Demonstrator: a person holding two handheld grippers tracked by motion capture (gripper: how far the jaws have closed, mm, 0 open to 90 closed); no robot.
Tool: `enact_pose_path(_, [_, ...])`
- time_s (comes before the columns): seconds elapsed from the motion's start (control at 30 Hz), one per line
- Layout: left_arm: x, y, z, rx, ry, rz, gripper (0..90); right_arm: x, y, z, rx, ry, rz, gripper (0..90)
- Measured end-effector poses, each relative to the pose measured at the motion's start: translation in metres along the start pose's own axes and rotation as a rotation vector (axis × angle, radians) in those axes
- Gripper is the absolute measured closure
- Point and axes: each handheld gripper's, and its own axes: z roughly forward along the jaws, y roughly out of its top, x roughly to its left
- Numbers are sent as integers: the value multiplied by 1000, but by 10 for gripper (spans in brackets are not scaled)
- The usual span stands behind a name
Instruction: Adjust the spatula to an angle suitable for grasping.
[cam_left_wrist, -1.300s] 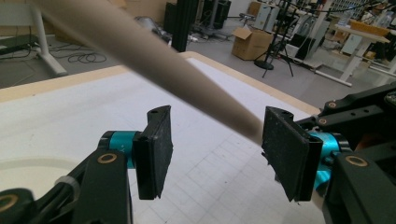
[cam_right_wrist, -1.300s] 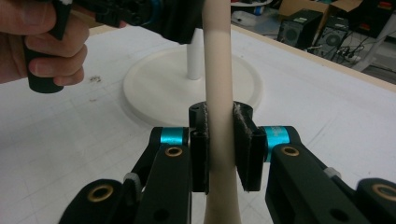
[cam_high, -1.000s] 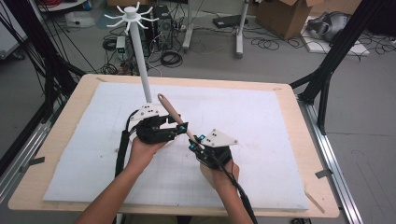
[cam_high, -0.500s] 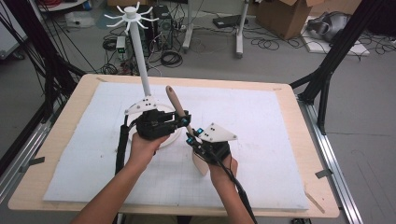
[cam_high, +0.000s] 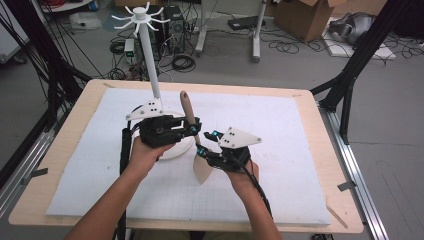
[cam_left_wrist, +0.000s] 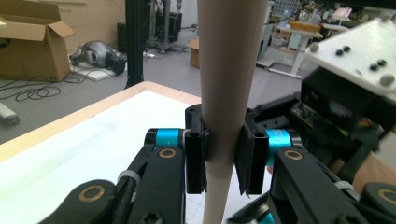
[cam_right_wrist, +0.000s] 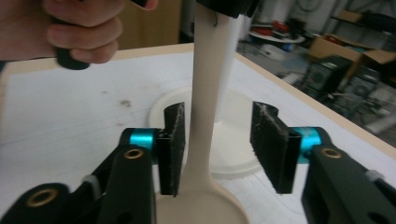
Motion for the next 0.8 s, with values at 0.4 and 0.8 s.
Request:
enact_pose_path(0.4, [6, 3, -10, -28, -119, 4, 756, -16, -2, 5, -69, 225, -12, 536])
enact_pose_path(0.8, [1, 7, -14, -53, -137, 40, 753, -12, -1, 12, -90, 304, 14, 786])
